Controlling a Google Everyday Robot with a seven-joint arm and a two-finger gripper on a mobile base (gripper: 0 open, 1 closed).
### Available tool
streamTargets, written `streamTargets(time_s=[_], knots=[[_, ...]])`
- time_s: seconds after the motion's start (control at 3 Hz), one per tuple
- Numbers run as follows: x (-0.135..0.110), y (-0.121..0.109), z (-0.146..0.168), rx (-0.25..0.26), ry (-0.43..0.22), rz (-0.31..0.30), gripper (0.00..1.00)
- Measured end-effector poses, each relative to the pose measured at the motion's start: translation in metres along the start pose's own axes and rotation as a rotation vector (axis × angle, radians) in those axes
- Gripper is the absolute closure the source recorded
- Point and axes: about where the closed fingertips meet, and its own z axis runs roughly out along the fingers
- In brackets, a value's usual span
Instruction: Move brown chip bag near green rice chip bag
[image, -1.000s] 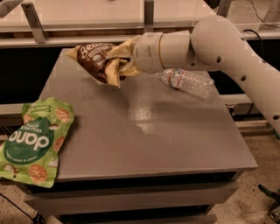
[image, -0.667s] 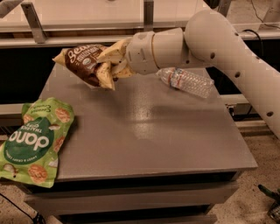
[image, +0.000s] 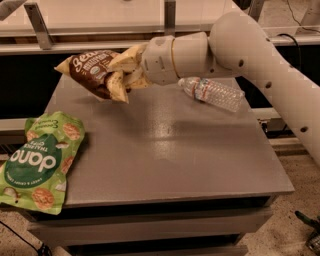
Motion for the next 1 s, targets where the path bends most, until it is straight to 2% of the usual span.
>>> streamTargets(time_s=[0.33, 1.0], knots=[[-0.009, -0.006, 0.008, 0.011, -0.050, -0.058, 1.00], [-0.021, -0.010, 0.021, -0.032, -0.132, -0.157, 1.00]])
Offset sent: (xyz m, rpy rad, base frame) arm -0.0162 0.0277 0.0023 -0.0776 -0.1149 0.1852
